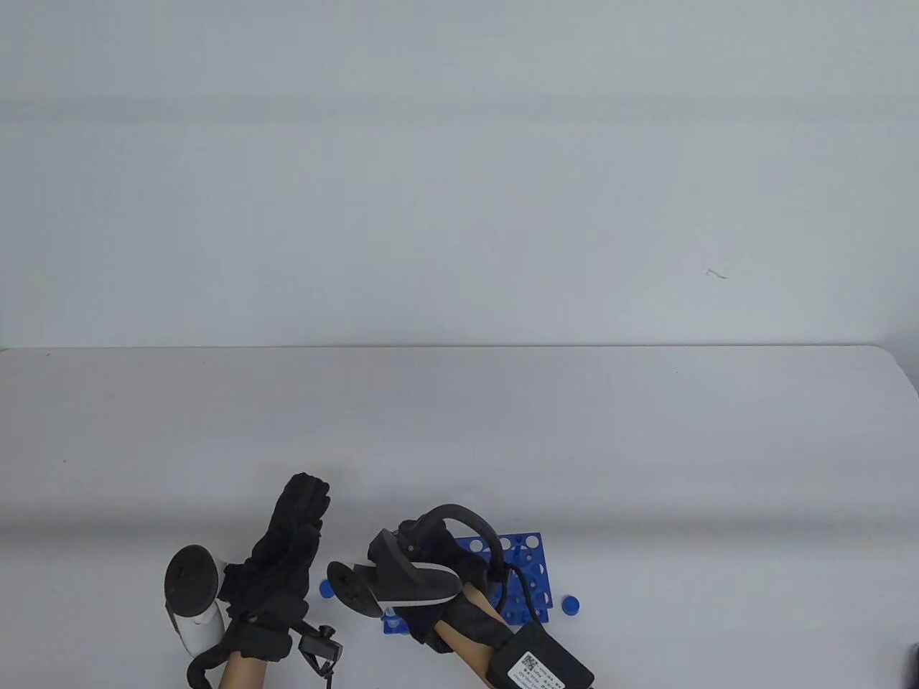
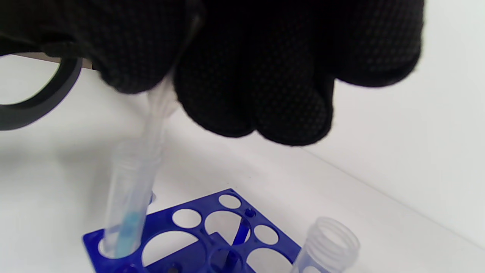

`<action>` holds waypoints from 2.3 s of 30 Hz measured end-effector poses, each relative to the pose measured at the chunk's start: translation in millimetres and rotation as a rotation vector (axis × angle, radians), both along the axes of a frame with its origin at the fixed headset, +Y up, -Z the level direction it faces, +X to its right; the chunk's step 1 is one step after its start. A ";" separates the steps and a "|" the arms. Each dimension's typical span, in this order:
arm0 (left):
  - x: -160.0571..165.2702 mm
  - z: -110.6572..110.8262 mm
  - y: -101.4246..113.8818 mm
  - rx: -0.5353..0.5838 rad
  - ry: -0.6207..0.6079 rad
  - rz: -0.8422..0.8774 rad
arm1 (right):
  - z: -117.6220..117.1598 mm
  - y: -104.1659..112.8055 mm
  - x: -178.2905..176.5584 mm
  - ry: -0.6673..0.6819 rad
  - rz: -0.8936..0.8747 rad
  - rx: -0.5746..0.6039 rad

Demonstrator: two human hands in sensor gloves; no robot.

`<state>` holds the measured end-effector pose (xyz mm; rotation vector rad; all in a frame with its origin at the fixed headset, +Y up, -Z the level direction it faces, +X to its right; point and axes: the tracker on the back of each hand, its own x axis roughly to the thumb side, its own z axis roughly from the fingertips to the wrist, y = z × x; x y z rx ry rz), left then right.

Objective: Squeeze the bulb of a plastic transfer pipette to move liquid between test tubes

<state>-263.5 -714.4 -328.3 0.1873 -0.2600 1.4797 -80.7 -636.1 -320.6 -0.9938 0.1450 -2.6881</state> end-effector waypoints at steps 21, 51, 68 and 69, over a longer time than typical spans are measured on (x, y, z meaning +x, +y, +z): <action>-0.5 -0.1 0.0 -0.001 0.000 -0.001 | -2.5 51.3 29.7 -0.051 -0.149 -0.032; -0.6 0.0 -1.4 -0.015 0.011 -0.024 | -25.5 62.2 103.0 -0.217 -0.193 0.008; -0.5 0.1 -1.3 -0.021 0.014 -0.026 | -14.7 45.2 75.2 -0.102 -0.070 0.196; -0.5 0.1 -1.3 -0.021 0.014 -0.026 | -14.6 45.3 74.6 -0.094 -0.066 0.197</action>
